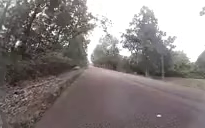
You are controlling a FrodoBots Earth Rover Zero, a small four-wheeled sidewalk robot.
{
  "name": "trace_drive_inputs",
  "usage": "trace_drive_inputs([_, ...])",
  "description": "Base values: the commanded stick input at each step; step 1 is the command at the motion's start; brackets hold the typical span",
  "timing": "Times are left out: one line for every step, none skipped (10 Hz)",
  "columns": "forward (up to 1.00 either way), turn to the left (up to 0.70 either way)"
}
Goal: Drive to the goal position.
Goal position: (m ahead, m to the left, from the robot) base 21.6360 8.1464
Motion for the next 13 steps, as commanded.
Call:
trace_drive_inputs([0.7,0.03])
trace_drive_inputs([0.7,0.03])
trace_drive_inputs([0.7,0.02])
trace_drive_inputs([0.7,0.01])
trace_drive_inputs([0.7,0.01])
trace_drive_inputs([0.7,0.0])
trace_drive_inputs([0.7,0.0])
trace_drive_inputs([0.7,0.0])
trace_drive_inputs([0.7,0.0])
trace_drive_inputs([0.7,0.0])
trace_drive_inputs([0.7,0.0])
trace_drive_inputs([0.7,0.0])
trace_drive_inputs([0.7,0.02])
